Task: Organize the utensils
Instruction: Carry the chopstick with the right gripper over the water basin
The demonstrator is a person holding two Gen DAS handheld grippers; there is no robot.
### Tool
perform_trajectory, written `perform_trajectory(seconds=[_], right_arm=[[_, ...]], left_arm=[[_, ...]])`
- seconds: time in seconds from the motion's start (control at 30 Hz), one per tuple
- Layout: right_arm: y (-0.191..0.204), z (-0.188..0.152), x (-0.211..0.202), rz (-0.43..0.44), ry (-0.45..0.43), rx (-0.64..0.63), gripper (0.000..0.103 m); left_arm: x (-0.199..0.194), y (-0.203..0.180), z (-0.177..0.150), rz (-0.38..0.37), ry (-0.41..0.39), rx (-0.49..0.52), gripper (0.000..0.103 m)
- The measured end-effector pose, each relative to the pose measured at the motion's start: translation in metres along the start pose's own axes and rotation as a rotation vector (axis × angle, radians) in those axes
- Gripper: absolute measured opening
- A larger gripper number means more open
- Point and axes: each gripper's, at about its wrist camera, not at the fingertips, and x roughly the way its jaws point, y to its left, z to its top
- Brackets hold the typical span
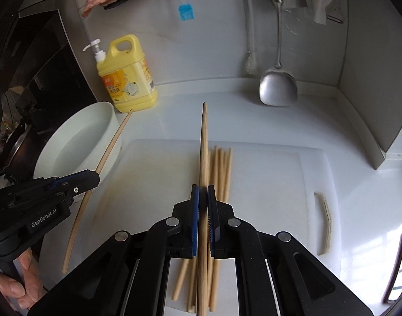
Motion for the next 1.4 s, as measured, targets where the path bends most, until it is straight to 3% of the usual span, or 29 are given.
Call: perform_trajectory(seconds=[0.23,0.47,0.7,1.1,1.4], right_arm=[[0.072,0.035,0.006,0.104,-0.034,-0.074,0.006],[0.146,0.068,0.034,0.203,-0.032,-0.133,0.006],[0.201,0.092,0.087,0.265,0.054,-0.136,0.006],[0.238,0.104,0.171,0.243,0.187,-0.120,0.006],[0.239,0.095,0.200,0.218,0.285,-0.084,0.006]], left_arm=[[-0.038,0.067,0.019,0.058,-0.069,-0.090,0.007],[-0.052,0.143,0.032,0.133,-0.095,-0.168,0.007],[-0.036,0.203,0.049,0.158,-0.086,-0.211,0.007],[0.033,0.246,0.063,0.125,0.025,-0.251,0.007],[0.073,0.254,0.060,0.106,0.123,-0.269,0.007]])
